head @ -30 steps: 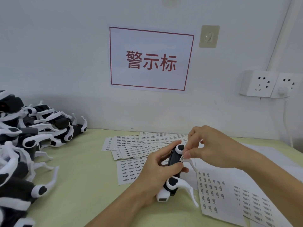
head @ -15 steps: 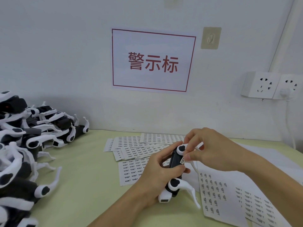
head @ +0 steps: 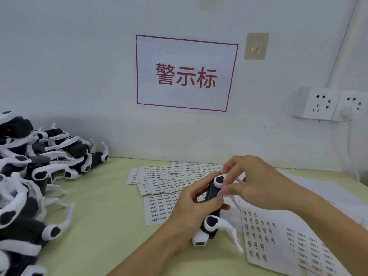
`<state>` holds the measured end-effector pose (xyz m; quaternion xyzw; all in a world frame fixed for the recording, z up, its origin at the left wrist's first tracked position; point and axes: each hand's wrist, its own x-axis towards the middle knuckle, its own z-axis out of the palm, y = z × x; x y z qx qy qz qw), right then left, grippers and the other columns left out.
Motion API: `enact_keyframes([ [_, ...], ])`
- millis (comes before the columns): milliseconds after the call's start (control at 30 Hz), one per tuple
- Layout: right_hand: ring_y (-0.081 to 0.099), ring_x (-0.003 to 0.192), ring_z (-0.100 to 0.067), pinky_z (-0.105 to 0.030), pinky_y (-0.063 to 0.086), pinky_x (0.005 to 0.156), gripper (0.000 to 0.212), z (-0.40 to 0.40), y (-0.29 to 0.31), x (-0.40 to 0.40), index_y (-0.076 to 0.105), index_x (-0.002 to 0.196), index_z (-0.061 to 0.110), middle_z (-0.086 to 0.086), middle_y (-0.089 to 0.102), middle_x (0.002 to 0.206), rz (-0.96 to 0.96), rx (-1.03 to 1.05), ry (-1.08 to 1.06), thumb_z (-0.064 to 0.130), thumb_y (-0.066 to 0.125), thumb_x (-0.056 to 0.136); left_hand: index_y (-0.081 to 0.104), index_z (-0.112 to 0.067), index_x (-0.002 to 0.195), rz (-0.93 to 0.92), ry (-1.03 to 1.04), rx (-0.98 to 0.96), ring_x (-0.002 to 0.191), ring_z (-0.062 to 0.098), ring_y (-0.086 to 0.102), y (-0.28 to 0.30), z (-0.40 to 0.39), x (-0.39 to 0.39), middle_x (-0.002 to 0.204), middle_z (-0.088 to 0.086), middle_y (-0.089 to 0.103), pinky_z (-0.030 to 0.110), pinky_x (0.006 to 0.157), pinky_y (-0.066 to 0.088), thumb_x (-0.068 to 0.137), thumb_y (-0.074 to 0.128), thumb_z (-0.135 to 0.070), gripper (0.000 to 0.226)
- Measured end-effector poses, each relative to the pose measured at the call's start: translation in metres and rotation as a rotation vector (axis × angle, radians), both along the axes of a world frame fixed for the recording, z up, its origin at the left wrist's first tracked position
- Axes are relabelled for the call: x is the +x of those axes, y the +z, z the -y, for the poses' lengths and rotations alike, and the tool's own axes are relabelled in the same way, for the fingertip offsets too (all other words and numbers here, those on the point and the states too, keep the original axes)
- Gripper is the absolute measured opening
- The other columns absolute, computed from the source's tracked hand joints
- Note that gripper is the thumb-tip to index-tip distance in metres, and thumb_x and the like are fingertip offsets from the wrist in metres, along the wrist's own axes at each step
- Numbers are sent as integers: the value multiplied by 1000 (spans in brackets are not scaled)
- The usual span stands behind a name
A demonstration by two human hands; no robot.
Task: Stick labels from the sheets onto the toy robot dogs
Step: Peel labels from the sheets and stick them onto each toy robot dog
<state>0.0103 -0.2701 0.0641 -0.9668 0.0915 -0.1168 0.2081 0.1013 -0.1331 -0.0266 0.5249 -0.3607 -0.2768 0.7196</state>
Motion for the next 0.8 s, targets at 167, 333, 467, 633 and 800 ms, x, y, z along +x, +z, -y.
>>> enact_keyframes([
  [167,45,90,20,-11,34,64,30,1,-1,0,70,58,45,25,55,102,3,-1,6,30,77,83,69,-36,123,6,-1,-2,93,30,73,1,-1,0,122,2,70,43,87,58,83,67,-12,46],
  [333,45,92,19,-9,35,65,28,1,-4,2,72,59,43,25,55,101,23,-3,4,29,77,83,68,-35,124,3,0,-4,92,29,73,1,-1,1,122,2,70,38,83,58,88,66,-7,45],
  [467,46,94,18,-8,34,66,28,1,-8,4,72,60,41,26,55,99,51,-10,-7,26,77,83,68,-32,125,-11,0,-5,91,29,72,1,-1,1,121,4,70,37,82,58,94,61,2,47],
  [633,47,98,14,-12,34,72,28,0,-14,5,71,60,41,28,54,97,101,-18,-2,25,77,82,67,-31,127,-39,-1,-18,92,31,73,1,-1,0,122,5,70,37,82,58,93,60,2,47],
  [800,49,98,14,-13,38,73,16,-1,-18,7,74,66,36,28,55,97,152,-37,-22,28,78,80,67,-31,127,-76,-2,-17,96,33,73,2,-1,1,123,4,70,33,77,58,93,57,3,49],
])
